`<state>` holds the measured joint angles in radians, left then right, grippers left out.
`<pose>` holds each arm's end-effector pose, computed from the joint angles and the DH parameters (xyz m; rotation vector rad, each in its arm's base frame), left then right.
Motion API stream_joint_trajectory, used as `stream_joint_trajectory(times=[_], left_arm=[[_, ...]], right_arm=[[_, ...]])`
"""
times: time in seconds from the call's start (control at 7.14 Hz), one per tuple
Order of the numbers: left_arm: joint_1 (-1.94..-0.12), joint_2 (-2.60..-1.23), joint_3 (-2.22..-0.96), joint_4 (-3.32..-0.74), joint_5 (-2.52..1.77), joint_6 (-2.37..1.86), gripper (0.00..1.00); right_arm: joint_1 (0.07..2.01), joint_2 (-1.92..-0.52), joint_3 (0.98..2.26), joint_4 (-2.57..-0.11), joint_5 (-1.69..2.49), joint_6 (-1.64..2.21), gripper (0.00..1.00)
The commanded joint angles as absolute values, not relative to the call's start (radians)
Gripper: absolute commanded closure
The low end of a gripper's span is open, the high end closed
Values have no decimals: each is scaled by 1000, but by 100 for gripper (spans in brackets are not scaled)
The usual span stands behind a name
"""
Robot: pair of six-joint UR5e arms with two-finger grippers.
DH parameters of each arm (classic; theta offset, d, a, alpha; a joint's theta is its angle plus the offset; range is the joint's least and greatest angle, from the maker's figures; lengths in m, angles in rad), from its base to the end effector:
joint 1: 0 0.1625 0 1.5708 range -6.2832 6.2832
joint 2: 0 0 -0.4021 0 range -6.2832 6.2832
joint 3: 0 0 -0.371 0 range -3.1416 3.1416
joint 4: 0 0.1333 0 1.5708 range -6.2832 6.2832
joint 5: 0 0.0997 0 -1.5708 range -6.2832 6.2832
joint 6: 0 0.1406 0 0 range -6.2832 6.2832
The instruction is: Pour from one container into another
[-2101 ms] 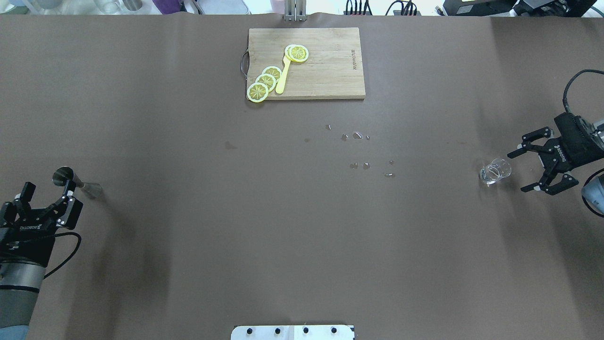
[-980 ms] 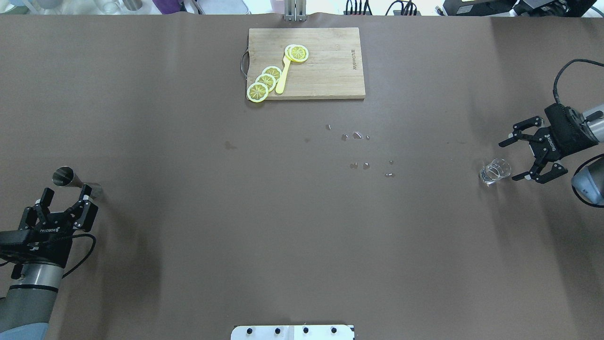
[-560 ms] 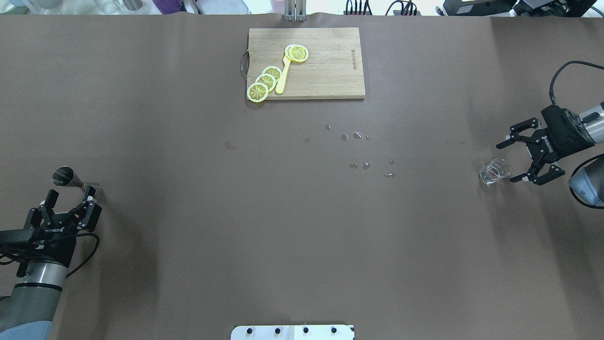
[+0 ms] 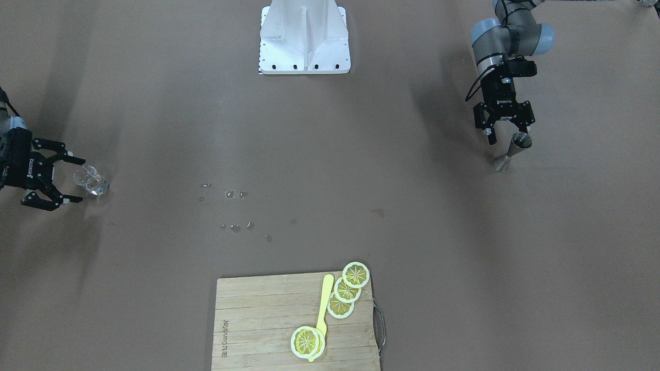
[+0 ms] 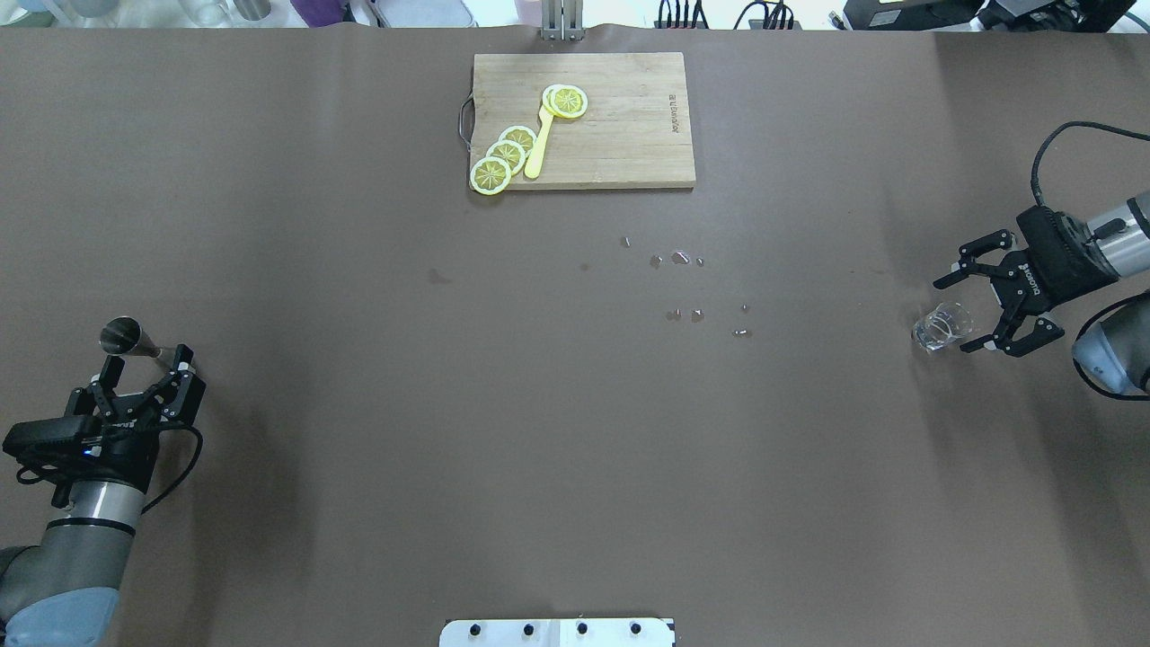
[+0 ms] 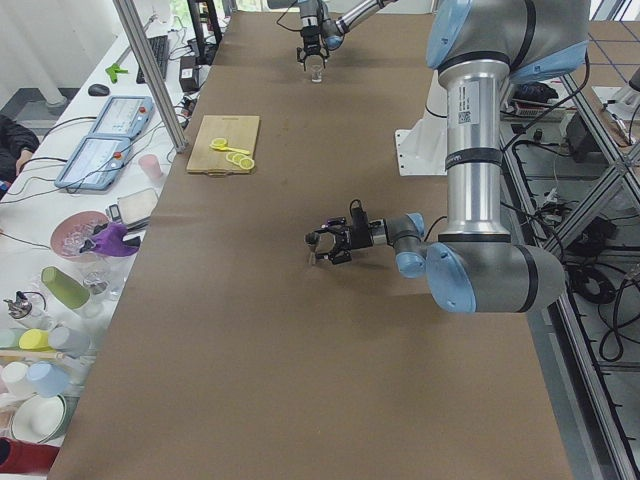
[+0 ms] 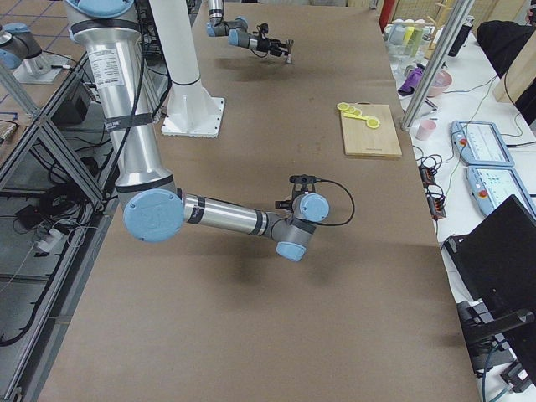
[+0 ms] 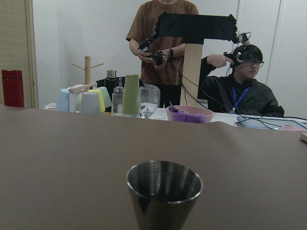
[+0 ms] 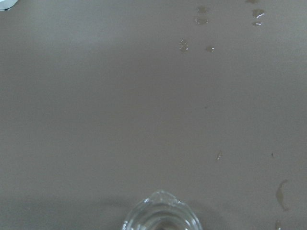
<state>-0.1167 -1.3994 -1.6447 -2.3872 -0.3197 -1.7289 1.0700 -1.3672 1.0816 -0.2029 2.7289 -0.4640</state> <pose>0.3710 -0.3121 0.5624 1.1967 0.6544 -0.6798 -0.2524 -0.4705 0.5992 1.0195 -1.1509 -1.4059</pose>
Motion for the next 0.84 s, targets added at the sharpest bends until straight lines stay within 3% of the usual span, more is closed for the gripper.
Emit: stream_joint_trajectory(times=[0.0, 0.28, 0.56, 0.7], left_arm=[[-153, -1433, -1608, -2387, -353, -1729, 6], [-160, -1439, -1600, -2387, -351, -1730, 7], [-160, -1440, -1598, -2387, -345, -1729, 16], [-160, -1440, -1598, -2387, -345, -1727, 26]], right_arm=[[1054, -1367, 1066, -204, 2726, -463, 0], [1051, -1364, 1068, -204, 2726, -459, 6], [1048, -1356, 1066, -206, 2724, -456, 10], [1046, -1356, 1063, -207, 2724, -456, 10]])
